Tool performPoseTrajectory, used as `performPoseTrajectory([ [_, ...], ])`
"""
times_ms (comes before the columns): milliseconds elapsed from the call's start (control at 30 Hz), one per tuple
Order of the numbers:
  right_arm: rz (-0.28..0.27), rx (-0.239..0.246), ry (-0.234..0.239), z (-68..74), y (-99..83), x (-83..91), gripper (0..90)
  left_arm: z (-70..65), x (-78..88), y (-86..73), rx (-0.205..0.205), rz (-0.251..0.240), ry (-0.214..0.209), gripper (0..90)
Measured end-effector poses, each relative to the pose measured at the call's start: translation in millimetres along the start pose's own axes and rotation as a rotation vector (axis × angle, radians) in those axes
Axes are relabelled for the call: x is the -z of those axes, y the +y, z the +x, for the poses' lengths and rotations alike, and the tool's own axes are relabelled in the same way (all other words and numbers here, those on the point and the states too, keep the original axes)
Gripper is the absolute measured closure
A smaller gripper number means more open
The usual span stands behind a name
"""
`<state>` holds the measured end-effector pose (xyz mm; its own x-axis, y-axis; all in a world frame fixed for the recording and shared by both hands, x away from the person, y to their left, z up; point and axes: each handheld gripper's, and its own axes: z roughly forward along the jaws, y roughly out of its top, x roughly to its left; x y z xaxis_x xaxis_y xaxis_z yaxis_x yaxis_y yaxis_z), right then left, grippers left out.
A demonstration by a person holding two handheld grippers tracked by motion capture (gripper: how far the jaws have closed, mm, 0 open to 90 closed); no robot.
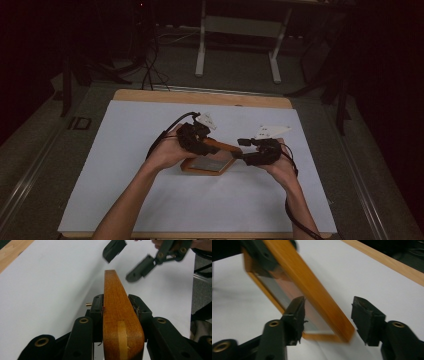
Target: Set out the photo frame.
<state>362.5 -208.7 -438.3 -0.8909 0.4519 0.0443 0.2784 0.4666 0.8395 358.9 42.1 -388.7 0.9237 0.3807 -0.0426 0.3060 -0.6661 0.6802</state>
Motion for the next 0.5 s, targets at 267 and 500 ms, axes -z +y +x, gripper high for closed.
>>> performPoseTrajectory([
  [267,0.014,0.075,0.078,4.5,17.3,-20.4,30.9,-1.0,-1.6,3.5,-0.030,-0.006,-0.017,67.7],
  [500,0.042,0.103,0.108,7.2,17.6,-26.1,44.9,1.1,-3.1,7.6,-0.028,-0.032,-0.029,66.4],
])
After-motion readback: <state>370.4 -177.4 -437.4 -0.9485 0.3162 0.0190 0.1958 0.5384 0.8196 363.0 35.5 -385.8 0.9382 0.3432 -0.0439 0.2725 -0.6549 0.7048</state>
